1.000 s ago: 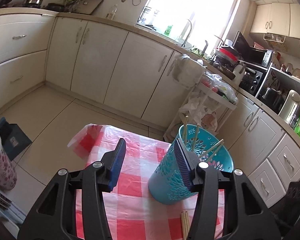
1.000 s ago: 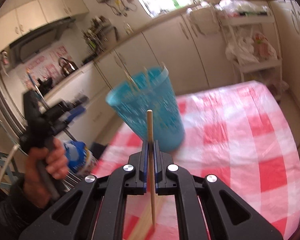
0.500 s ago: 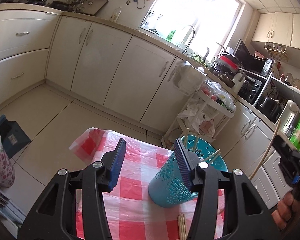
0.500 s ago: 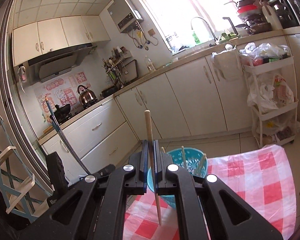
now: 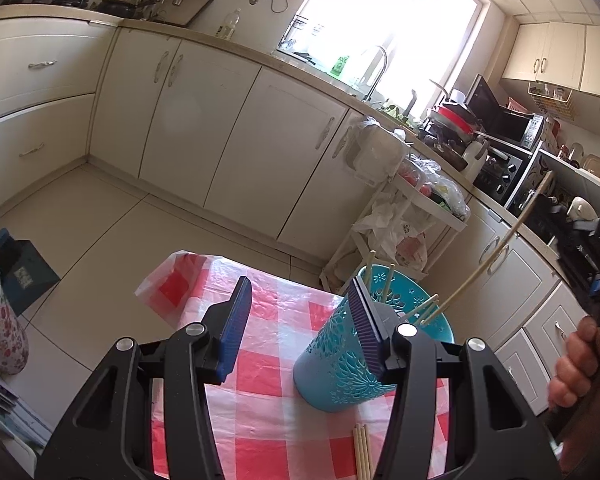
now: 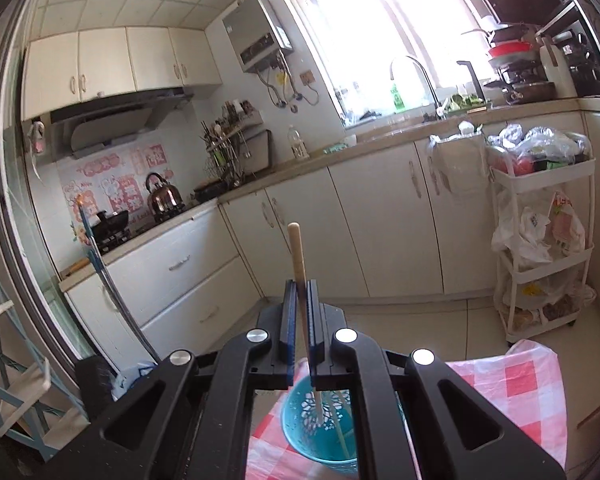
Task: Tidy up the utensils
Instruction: 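Lift the chopstick over the teal bin and open the right gripper, then move both open grippers back to the remaining chopsticks on the table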
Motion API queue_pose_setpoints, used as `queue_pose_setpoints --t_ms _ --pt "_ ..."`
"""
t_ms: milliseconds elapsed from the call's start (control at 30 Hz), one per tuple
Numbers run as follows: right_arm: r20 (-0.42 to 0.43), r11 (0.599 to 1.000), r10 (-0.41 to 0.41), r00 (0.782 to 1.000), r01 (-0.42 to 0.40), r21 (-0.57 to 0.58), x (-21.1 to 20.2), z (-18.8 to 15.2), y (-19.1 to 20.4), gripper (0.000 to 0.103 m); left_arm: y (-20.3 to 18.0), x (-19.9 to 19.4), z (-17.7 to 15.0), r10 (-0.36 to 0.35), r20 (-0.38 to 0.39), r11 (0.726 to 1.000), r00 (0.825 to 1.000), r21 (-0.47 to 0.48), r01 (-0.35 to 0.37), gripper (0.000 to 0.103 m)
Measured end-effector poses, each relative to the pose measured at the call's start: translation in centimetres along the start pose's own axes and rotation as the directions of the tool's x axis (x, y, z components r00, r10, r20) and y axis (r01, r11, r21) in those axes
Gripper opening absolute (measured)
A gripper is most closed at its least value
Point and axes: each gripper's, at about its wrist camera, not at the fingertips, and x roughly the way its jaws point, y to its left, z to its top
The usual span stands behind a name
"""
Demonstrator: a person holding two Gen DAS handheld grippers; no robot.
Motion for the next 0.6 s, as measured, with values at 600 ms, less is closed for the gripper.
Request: queue_pose_setpoints --t_ms 600 --pt "-0.331 0.989 -0.148 0.932 0.147 -0.028 -0.5 -14.3 -2.3 0.02 -0.3 1.1 -0.9 0.035 -0.078 0.999 0.996 0.029 -0.033 0.052"
